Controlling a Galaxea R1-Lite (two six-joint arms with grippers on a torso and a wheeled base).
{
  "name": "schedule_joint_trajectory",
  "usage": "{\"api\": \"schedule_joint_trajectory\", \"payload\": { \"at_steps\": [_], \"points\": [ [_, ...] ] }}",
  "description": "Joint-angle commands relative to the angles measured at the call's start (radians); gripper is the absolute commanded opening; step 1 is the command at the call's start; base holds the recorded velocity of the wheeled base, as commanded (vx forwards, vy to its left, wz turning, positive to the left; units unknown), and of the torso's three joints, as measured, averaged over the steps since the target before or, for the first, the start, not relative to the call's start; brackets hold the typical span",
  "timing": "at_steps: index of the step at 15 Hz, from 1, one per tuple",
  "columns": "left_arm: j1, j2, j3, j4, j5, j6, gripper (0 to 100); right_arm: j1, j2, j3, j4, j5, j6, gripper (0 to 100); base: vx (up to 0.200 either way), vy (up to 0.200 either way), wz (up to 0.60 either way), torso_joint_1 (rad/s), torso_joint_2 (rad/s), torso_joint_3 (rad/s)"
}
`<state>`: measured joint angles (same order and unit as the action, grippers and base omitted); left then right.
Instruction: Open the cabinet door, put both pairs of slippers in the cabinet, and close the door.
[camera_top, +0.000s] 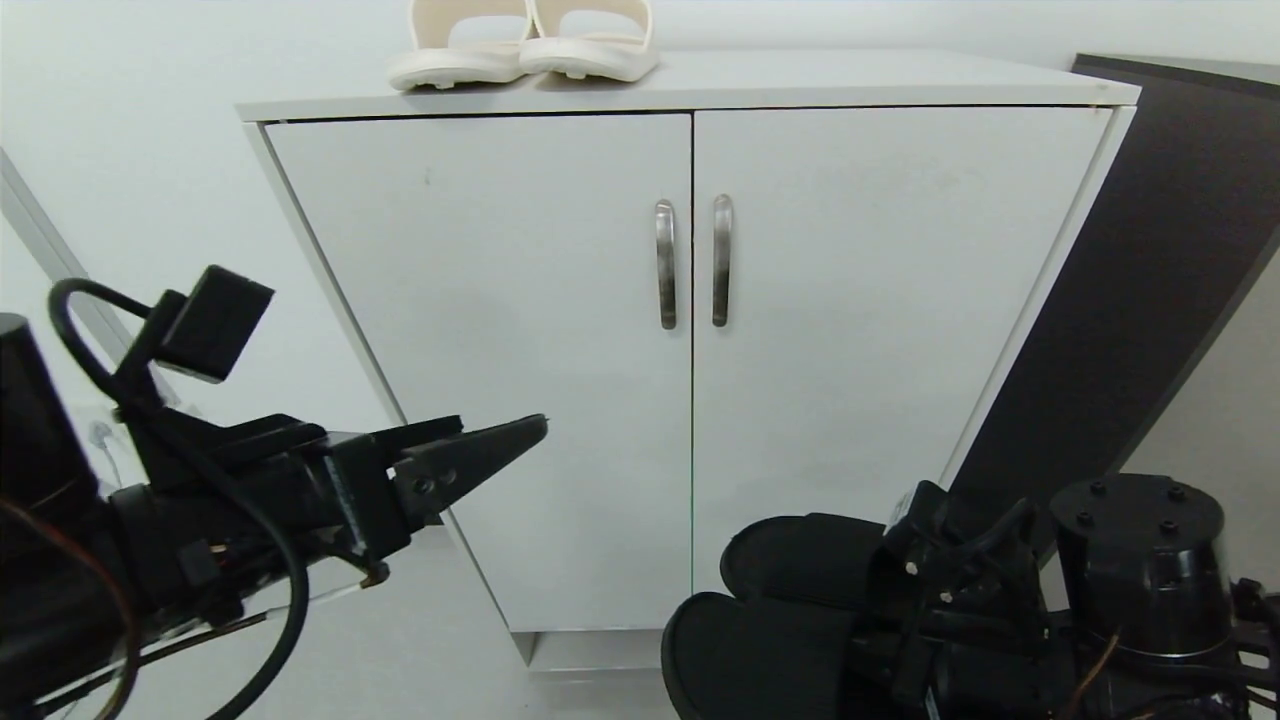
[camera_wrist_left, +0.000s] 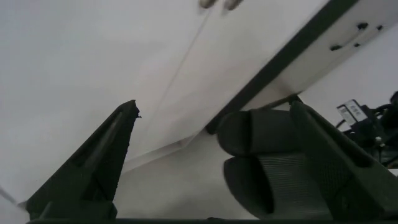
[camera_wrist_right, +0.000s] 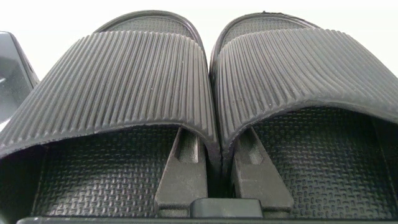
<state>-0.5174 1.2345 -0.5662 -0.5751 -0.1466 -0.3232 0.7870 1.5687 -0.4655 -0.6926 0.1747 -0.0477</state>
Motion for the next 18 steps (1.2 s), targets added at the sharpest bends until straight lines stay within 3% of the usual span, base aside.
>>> {"api": "schedule_joint_trajectory", "payload": {
  "at_steps": [1,5,6,9,12,14,15,18],
  "points": [
    [-0.069,0.117,-0.040,-0.031,0.001,-0.004,100,0.000,0.011,-0.001,-0.010,0.000,0.000,0,0.000,0.000,0.00,0.000,0.00,0.000],
    [-0.138,0.212,-0.146,-0.040,-0.008,-0.011,100,-0.002,0.010,0.002,-0.024,0.000,0.002,0,0.000,0.000,0.00,0.000,0.00,0.000],
    [-0.158,0.237,-0.219,-0.038,-0.016,-0.028,100,-0.002,0.013,0.002,-0.024,0.000,0.002,0,0.000,0.000,0.00,0.000,0.00,0.000],
    [-0.165,0.252,-0.347,-0.009,-0.160,-0.082,100,-0.005,0.019,0.001,-0.025,0.000,0.003,0,0.000,0.000,0.00,0.000,0.00,0.000],
    [-0.199,0.293,-0.457,0.001,-0.183,-0.132,100,-0.005,0.017,0.001,-0.030,0.000,0.005,0,0.000,0.000,0.00,0.000,0.00,0.000],
    [-0.254,0.313,-0.500,0.015,-0.157,-0.131,100,-0.005,0.022,0.001,-0.035,0.000,0.005,0,0.000,0.000,0.00,0.000,0.00,0.000],
    [-0.292,0.333,-0.535,0.023,-0.087,-0.123,100,-0.005,0.019,0.001,-0.035,-0.001,0.005,0,0.000,0.000,0.00,0.000,0.00,0.000],
    [-0.297,0.411,-0.606,0.029,0.042,-0.033,100,-0.006,0.022,0.001,-0.035,-0.001,0.005,0,0.000,0.000,0.00,0.000,0.00,0.000]
  ]
}}
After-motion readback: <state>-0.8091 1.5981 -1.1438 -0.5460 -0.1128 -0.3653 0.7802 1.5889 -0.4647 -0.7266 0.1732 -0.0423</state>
